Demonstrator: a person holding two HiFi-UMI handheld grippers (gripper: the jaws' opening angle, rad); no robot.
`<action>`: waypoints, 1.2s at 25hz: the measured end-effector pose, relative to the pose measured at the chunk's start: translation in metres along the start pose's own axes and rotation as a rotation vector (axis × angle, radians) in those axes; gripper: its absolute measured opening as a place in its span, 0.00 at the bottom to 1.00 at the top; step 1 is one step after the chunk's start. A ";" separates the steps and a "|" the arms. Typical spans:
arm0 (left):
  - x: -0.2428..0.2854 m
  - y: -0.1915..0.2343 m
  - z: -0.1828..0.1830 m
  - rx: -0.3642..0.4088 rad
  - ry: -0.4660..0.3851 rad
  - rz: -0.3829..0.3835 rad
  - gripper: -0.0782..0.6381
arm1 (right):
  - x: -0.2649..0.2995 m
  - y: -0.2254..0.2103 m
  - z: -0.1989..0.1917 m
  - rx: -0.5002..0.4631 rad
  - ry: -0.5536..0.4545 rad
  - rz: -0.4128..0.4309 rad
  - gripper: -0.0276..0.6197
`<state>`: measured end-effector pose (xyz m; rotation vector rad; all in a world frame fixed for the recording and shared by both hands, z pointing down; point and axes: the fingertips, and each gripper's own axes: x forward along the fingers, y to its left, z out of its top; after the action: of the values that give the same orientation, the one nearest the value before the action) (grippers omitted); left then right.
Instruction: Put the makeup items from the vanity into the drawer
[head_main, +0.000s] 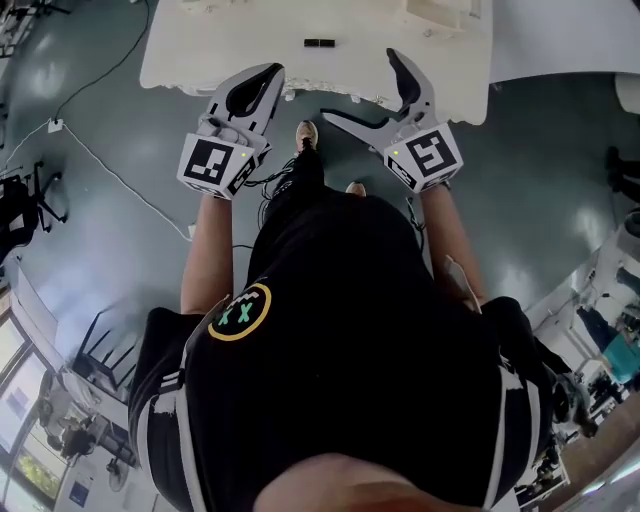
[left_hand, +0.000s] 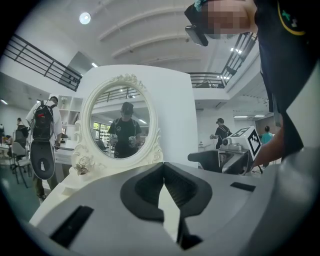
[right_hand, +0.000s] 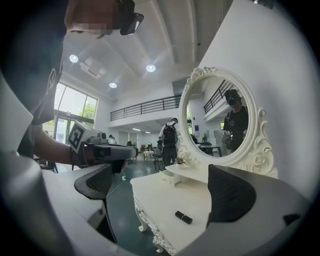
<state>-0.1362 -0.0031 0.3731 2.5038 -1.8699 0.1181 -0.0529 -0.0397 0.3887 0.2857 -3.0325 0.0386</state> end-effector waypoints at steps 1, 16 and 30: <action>0.004 0.011 -0.001 -0.002 -0.001 -0.009 0.14 | 0.010 -0.004 -0.001 0.001 0.008 -0.006 0.97; 0.056 0.102 -0.017 -0.044 0.009 -0.089 0.14 | 0.099 -0.051 -0.010 0.031 0.075 -0.064 0.97; 0.068 0.105 -0.019 -0.052 0.050 -0.041 0.14 | 0.133 -0.093 -0.104 0.028 0.202 -0.042 0.97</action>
<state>-0.2187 -0.0972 0.3936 2.4793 -1.7782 0.1288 -0.1556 -0.1517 0.5071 0.3267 -2.8267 0.1010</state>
